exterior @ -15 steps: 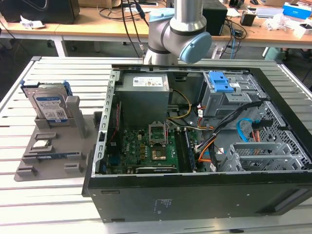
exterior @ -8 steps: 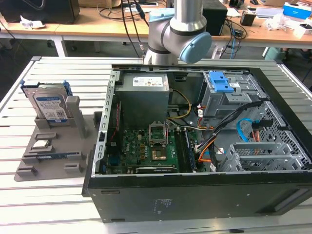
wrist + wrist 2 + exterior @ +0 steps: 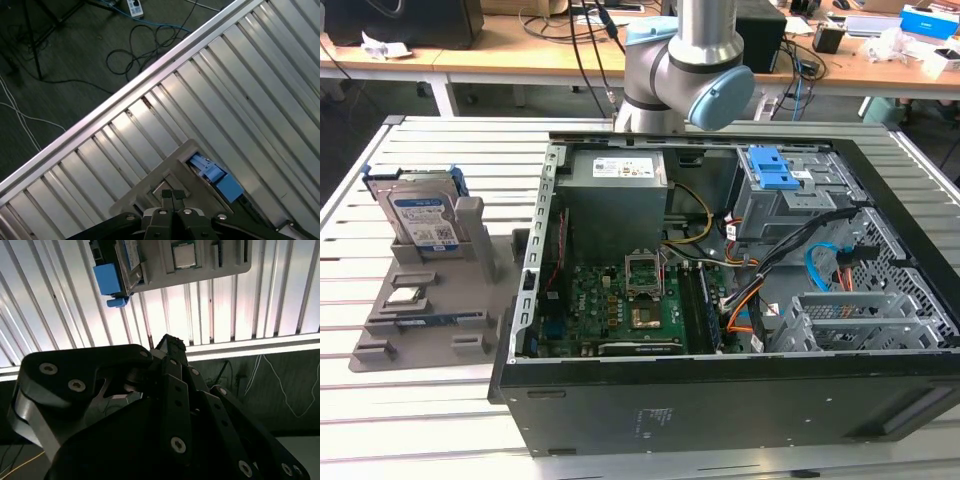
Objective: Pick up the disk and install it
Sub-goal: 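Pick up the disk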
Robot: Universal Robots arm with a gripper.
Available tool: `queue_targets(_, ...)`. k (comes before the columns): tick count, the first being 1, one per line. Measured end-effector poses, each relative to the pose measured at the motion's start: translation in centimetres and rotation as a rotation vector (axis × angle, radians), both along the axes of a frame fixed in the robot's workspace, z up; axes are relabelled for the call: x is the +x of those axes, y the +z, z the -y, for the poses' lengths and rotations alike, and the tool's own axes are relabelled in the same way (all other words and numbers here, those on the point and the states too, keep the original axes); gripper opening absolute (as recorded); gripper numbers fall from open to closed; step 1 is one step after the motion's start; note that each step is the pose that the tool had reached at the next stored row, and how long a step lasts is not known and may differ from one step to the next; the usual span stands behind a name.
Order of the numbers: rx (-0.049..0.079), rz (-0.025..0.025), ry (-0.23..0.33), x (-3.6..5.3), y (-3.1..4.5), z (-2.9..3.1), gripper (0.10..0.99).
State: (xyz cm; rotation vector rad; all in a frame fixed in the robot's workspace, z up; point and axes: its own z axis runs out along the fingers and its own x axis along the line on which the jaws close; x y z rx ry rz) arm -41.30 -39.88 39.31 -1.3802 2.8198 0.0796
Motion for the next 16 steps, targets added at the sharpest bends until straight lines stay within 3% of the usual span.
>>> queue_targets(16, 0.0, 0.0001, 0.169, 0.0, 0.0, 0.0, 0.106)
